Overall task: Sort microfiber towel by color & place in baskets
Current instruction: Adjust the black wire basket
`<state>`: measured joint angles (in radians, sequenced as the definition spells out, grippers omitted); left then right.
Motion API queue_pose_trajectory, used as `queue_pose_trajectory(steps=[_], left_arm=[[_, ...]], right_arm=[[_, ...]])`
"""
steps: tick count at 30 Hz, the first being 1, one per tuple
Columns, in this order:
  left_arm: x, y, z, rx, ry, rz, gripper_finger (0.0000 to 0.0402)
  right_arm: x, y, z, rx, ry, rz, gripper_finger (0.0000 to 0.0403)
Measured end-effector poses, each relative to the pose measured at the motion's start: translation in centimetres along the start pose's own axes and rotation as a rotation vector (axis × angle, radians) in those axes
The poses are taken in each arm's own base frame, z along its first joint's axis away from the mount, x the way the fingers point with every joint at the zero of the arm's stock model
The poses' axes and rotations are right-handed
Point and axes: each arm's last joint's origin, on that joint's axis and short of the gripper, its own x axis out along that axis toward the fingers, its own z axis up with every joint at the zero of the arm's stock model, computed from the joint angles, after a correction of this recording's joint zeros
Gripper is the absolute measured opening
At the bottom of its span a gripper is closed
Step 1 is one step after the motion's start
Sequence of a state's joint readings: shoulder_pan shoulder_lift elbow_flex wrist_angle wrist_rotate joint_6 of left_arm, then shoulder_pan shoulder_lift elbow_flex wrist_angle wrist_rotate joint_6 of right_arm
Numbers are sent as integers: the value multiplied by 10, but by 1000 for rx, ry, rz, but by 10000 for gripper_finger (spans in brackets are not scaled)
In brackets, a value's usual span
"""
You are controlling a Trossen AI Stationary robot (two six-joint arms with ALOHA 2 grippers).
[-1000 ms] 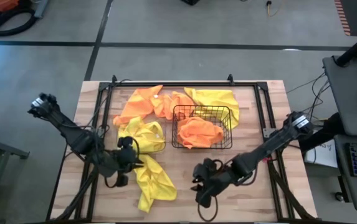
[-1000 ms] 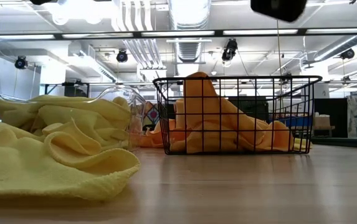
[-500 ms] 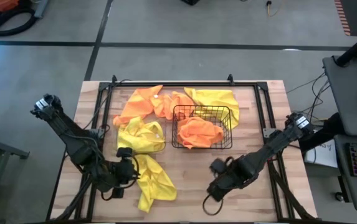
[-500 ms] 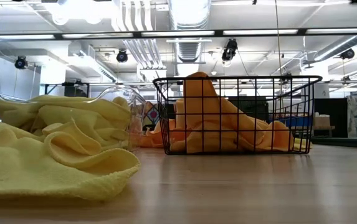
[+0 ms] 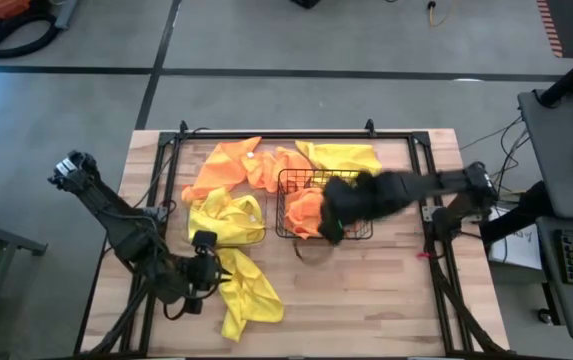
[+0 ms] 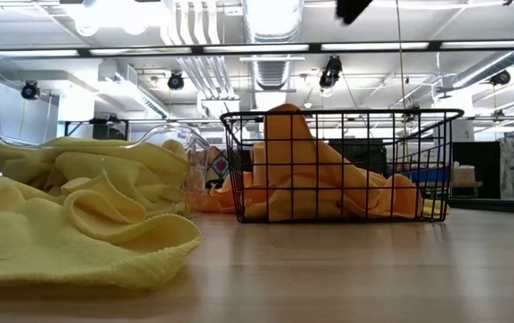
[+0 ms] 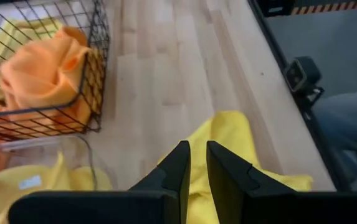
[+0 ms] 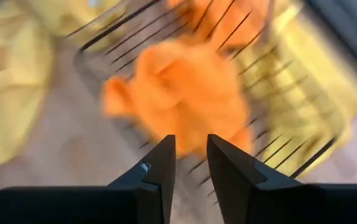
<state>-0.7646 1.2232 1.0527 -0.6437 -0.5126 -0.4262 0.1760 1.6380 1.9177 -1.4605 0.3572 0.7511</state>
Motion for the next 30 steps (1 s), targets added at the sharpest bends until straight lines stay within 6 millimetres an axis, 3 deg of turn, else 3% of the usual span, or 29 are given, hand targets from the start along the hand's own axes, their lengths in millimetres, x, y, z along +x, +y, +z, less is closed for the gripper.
queue_pose_trajectory(steps=[10,18,22,30], left_arm=[[18,40,14,-19,1,144,38],[22,52,17,-43,-9,229,38],[22,53,16,-60,-24,272,38],[22,55,17,-89,-51,333,38]], right_arm=[[49,-95,90,-214,-211,-3,79],[100,-156,118,-101,-284,140,106],[137,-167,125,-57,-218,112,134],[216,-161,129,-34,-68,97,224]])
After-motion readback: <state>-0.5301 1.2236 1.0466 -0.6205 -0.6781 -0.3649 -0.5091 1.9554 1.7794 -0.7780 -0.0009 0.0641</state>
